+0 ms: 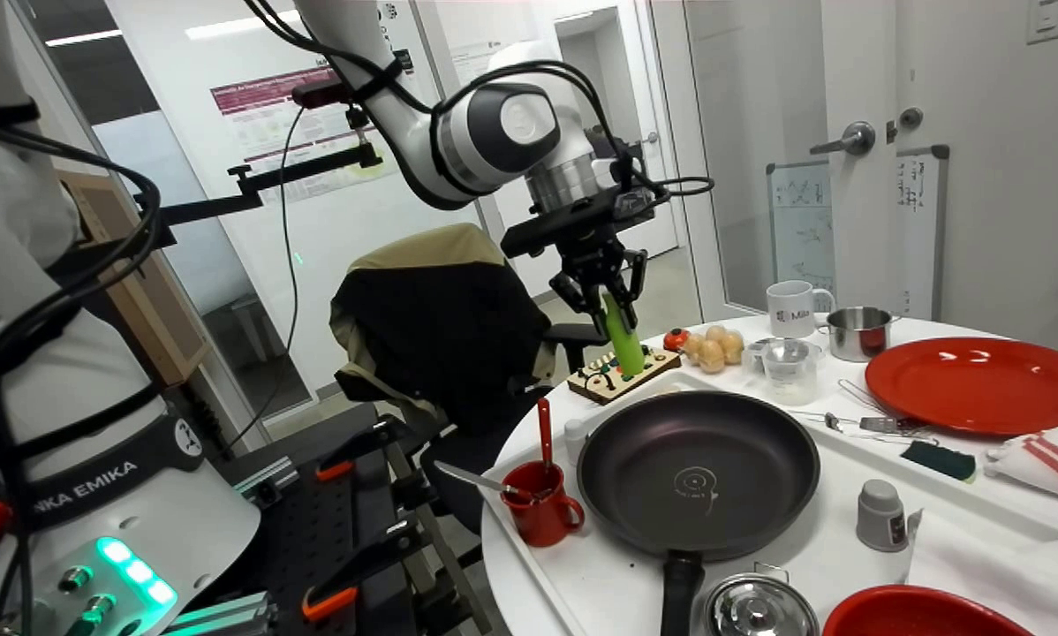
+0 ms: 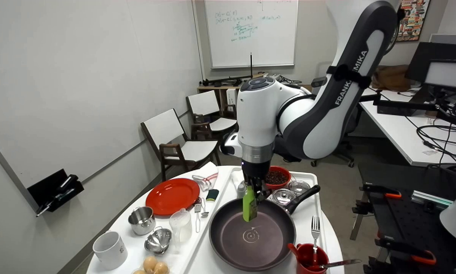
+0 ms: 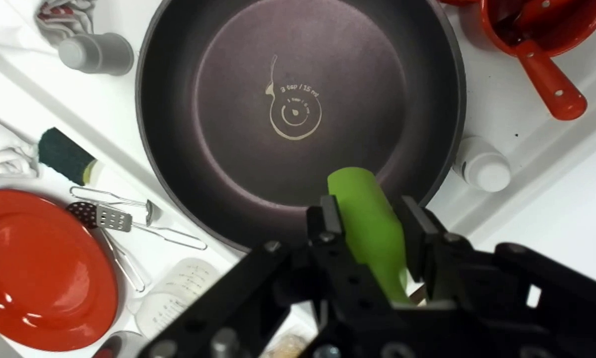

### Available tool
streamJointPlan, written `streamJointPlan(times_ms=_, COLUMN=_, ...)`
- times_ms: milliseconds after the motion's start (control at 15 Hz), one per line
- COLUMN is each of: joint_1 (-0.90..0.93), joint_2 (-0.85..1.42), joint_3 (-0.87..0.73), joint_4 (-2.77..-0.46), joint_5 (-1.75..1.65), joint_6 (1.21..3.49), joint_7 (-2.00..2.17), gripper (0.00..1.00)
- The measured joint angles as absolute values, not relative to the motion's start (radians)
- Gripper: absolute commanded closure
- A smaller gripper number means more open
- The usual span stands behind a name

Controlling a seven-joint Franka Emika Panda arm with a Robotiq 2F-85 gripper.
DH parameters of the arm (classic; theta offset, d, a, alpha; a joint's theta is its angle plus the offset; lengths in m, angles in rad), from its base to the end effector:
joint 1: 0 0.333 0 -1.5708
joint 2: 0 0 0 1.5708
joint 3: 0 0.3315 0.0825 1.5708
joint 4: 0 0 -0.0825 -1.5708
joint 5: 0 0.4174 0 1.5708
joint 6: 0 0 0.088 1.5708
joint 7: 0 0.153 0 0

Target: Move the green bottle to the left

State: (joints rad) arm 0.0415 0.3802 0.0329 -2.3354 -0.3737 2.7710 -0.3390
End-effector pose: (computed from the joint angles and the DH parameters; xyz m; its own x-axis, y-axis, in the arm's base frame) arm 0.5396 0.0514 0.1158 0.7284 0.6850 -0.0152 0.6796 -0.7196 0.1426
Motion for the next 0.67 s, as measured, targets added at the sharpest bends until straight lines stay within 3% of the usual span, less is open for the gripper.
streamJointPlan(times_ms=667, joint_1=0.022, joint_2=0.531, joint_3=0.13, joint_4=-2.216, joint_5=-0.363, joint_6=2.774, joint_7=-0.461, gripper=0.92)
